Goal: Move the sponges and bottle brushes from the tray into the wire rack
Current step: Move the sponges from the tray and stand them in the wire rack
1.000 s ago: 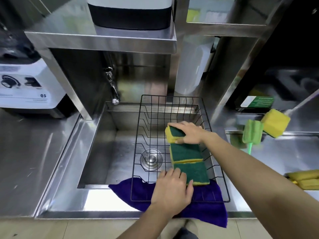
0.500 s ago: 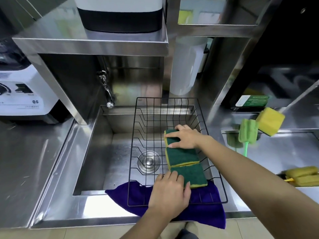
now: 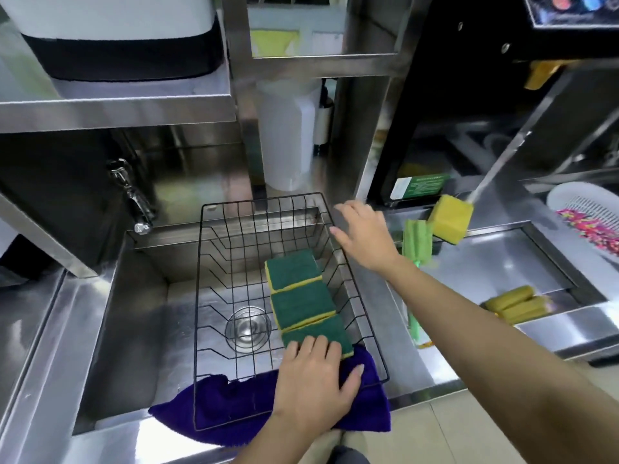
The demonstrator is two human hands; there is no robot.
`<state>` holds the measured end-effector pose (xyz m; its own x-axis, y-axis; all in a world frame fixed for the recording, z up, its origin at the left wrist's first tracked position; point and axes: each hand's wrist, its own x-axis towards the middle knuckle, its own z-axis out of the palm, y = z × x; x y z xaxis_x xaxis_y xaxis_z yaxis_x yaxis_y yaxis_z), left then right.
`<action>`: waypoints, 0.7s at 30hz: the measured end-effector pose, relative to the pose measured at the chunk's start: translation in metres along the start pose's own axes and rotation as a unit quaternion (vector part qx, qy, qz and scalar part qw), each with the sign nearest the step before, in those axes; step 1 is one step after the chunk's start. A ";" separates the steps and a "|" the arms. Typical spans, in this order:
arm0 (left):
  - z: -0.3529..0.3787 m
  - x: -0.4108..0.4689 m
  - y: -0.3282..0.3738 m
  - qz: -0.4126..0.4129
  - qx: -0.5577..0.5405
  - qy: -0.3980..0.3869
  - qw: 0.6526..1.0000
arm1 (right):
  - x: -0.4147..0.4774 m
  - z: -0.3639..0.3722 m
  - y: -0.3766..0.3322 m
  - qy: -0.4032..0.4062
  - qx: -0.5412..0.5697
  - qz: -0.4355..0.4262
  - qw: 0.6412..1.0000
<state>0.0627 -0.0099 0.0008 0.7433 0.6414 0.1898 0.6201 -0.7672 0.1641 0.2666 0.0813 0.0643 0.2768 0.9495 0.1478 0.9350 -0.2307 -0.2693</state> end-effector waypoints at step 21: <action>0.009 0.017 0.026 0.039 0.022 -0.019 0.999 | 0.006 -0.003 0.172 0.086 0.283 0.517 0.804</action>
<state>0.0939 -0.0185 -0.0007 0.7981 0.5802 0.1626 0.5703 -0.8145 0.1066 0.4299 0.0466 0.0221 0.9130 0.2581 -0.3160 -0.0505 -0.6971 -0.7152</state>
